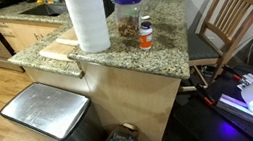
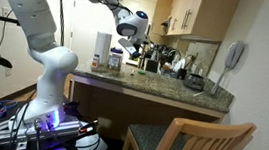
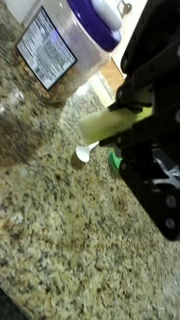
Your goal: Move the bottle, sticky note, and spoon to the left side of the counter
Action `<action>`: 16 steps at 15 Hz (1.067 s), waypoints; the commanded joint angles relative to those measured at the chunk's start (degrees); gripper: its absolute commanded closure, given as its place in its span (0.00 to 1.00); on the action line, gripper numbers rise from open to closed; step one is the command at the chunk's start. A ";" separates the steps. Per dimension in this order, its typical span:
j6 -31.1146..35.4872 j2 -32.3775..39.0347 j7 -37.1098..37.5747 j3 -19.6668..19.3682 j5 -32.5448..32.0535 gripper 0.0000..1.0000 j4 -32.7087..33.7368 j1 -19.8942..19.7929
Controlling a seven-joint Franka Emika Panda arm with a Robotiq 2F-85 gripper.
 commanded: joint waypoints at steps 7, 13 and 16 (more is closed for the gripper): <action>-13.56 -10.51 -0.84 11.84 -5.94 0.95 -11.85 -4.91; 1.36 -5.19 1.74 23.10 -10.68 0.95 -16.62 0.06; 9.29 -0.95 6.23 26.08 -15.92 0.95 -16.20 0.18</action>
